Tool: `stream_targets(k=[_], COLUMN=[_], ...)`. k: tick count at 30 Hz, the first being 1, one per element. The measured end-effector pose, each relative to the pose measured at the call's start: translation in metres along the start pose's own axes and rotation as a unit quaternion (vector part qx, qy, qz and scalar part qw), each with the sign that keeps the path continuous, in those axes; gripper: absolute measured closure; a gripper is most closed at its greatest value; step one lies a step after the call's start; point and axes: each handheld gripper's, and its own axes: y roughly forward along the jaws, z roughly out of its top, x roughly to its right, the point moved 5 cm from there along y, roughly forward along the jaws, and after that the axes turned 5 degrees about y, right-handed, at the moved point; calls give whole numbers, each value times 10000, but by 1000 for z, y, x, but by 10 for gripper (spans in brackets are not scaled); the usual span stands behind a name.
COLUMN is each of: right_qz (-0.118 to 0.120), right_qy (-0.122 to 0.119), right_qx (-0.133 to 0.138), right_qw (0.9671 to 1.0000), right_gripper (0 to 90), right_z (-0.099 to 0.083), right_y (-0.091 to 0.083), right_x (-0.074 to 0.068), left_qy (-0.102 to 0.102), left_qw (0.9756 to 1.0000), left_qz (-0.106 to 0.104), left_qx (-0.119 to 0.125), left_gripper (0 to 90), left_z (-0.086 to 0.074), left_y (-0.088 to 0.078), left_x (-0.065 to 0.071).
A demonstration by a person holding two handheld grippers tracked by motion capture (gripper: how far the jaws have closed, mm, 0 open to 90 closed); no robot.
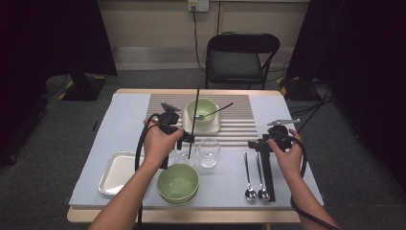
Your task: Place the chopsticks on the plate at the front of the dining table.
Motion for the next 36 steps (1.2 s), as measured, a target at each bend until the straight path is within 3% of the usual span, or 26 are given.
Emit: stream_targets(k=[36], right_qz=[-134], right_qy=[150], right_qx=[12], right_qw=[9998], right_gripper=[205], right_z=[-23], right_y=[-6], right_x=[26], left_qy=[-90], left_qw=[9999], left_qz=[108], left_qx=[11], left_gripper=[868], left_z=[4], left_y=[-9], left_x=[-11])
